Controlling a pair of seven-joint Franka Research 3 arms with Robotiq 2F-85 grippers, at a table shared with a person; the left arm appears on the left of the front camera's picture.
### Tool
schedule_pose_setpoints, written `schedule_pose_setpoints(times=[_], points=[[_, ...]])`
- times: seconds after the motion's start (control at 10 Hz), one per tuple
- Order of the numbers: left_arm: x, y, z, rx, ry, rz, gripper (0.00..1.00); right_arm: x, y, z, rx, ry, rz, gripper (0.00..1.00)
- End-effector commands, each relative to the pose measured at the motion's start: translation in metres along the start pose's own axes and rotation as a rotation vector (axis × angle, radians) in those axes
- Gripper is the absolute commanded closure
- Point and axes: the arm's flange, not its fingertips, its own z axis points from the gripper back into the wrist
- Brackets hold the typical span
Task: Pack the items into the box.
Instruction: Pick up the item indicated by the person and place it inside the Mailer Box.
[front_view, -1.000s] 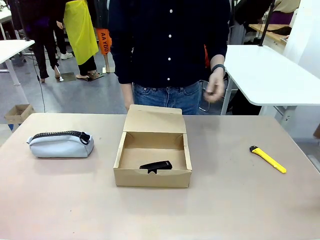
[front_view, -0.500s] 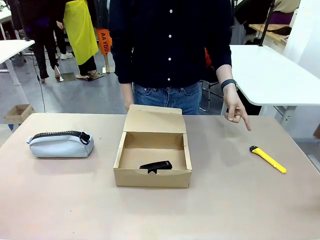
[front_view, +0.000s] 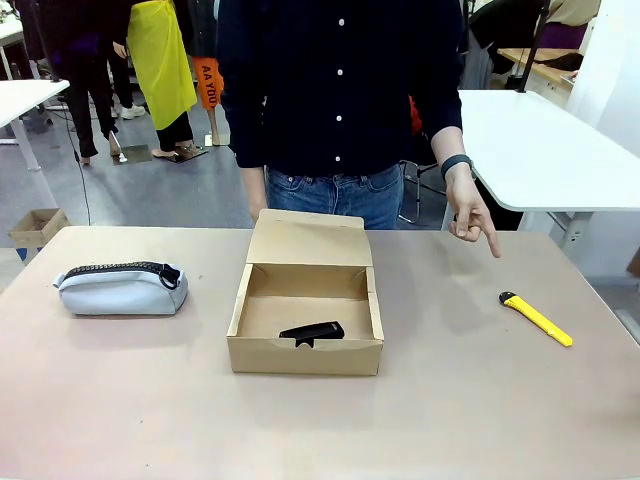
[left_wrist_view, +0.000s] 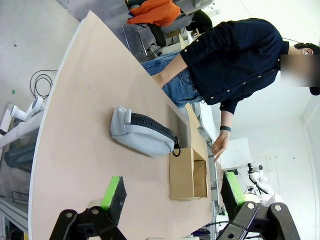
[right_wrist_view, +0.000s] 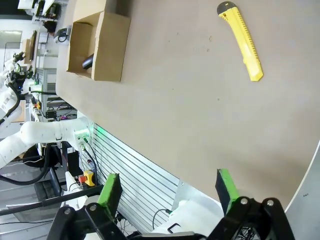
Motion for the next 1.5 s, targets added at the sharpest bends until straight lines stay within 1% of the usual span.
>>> schedule_pose_setpoints(times=[0.0, 0.2, 0.3, 0.4, 0.5, 0.6, 0.7, 0.8, 0.9, 1.0, 1.1, 1.2, 1.3, 1.4], points=[[-0.002, -0.001, -0.001, -0.021, -0.014, -0.017, 0.00, -0.003, -0.002, 0.002, -0.010, 0.002, 0.023, 0.00], [-0.002, -0.001, -0.001, -0.021, -0.014, -0.017, 0.00, 0.000, 0.000, 0.000, 0.000, 0.000, 0.000, 0.00], [-0.002, -0.001, -0.001, -0.021, -0.014, -0.017, 0.00, 0.027, 0.027, -0.005, -0.208, 0.086, 0.029, 0.00], [-0.002, -0.001, -0.001, -0.021, -0.014, -0.017, 0.00, 0.055, 0.056, -0.016, -0.367, 0.173, 0.103, 0.00], [-0.002, -0.001, -0.001, -0.021, -0.014, -0.017, 0.00, 0.080, 0.077, -0.032, -0.511, 0.236, 0.167, 0.00], [-0.002, -0.001, -0.001, -0.021, -0.014, -0.017, 0.00, 0.106, 0.092, -0.057, -0.674, 0.288, 0.241, 0.00], [-0.002, -0.001, -0.001, -0.021, -0.014, -0.017, 0.00, 0.120, 0.100, -0.082, -0.805, 0.302, 0.325, 0.00], [-0.002, -0.001, -0.001, -0.021, -0.014, -0.017, 0.00, 0.125, 0.106, -0.102, -0.903, 0.283, 0.486, 0.00], [-0.002, -0.001, -0.001, -0.021, -0.014, -0.017, 0.00, 0.128, 0.105, -0.110, -0.852, 0.322, 0.629, 0.00], [-0.002, -0.001, -0.001, -0.021, -0.014, -0.017, 0.00, 0.133, 0.101, -0.107, -0.776, 0.301, 0.519, 0.00], [-0.002, -0.001, -0.001, -0.021, -0.014, -0.017, 0.00, 0.131, 0.129, -0.113, -0.809, 0.344, 0.507, 0.00], [-0.002, -0.001, -0.001, -0.021, -0.014, -0.017, 0.00, 0.131, 0.129, -0.113, -0.809, 0.344, 0.507, 0.00], [-0.002, -0.001, -0.001, -0.021, -0.014, -0.017, 0.00, 0.136, 0.119, -0.120, -0.821, 0.347, 0.542, 0.00], [-0.002, -0.001, -0.001, -0.021, -0.014, -0.017, 0.00, 0.145, 0.115, -0.124, -0.770, 0.370, 0.628, 0.00]])
